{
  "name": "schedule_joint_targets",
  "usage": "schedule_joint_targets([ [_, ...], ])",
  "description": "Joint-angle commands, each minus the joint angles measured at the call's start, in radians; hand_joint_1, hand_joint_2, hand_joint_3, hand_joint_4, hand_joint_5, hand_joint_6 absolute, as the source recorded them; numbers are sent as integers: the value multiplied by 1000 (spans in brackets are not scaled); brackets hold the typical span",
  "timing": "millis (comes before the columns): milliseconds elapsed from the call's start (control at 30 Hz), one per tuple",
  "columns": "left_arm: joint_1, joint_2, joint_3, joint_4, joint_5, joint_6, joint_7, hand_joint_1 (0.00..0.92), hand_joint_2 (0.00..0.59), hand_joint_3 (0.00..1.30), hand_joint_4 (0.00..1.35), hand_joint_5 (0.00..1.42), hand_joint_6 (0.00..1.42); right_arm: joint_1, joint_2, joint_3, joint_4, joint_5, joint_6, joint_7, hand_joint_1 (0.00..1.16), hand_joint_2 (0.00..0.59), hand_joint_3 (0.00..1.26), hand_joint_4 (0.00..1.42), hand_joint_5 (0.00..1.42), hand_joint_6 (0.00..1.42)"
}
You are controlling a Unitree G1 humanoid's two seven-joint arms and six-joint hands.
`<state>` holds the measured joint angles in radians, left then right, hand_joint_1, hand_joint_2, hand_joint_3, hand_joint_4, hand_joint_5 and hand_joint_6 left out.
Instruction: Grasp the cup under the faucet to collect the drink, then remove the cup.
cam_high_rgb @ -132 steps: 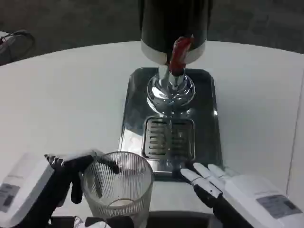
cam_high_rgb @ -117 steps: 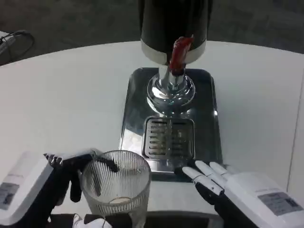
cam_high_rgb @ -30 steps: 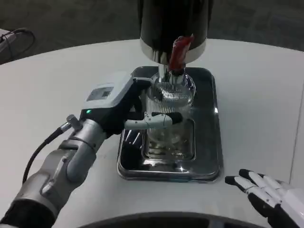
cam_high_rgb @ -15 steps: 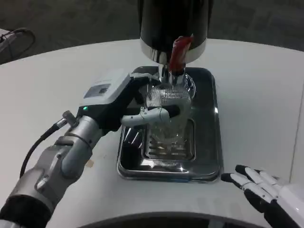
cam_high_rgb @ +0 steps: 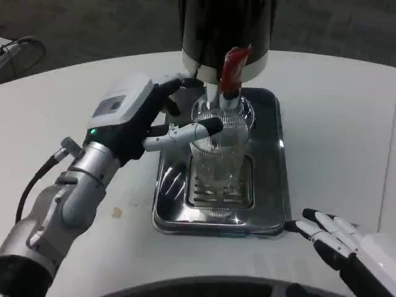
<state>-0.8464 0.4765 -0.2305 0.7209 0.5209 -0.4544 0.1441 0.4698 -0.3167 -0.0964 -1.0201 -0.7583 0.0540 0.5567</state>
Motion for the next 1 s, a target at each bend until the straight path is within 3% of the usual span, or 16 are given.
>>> schedule_joint_targets([
  [33,73,46,54,-70,-56,-30,-33,0,30,324,268,537,483,-12,1,4,14,1,19,5,277,462,123,0,0,17],
  [200,176,87,150,-191,-173,-66,-82,0,40,339,324,520,483,-31,-4,5,21,6,32,5,277,462,123,0,0,17],
  [367,244,90,253,-294,-351,-111,-167,0,98,374,374,488,466,-52,-11,13,28,3,45,11,278,466,124,0,0,17],
  [433,253,84,275,-337,-424,-95,-231,0,96,367,355,450,444,-59,-14,17,29,-1,47,13,279,468,124,0,0,17],
  [567,237,83,296,-438,-652,61,-454,0,91,288,267,382,377,-63,-14,26,26,-3,50,15,281,473,124,0,0,17],
  [667,210,90,296,-492,-727,172,-557,0,81,225,196,324,307,-61,-14,30,20,-11,49,12,283,475,124,0,0,17],
  [800,155,86,276,-544,-764,293,-664,0,81,187,156,290,274,-46,-11,29,12,-10,48,9,284,476,124,0,0,17],
  [1000,111,77,260,-589,-737,346,-730,0,76,148,111,256,232,-10,-10,14,-5,-5,37,-2,284,476,124,0,0,17],
])
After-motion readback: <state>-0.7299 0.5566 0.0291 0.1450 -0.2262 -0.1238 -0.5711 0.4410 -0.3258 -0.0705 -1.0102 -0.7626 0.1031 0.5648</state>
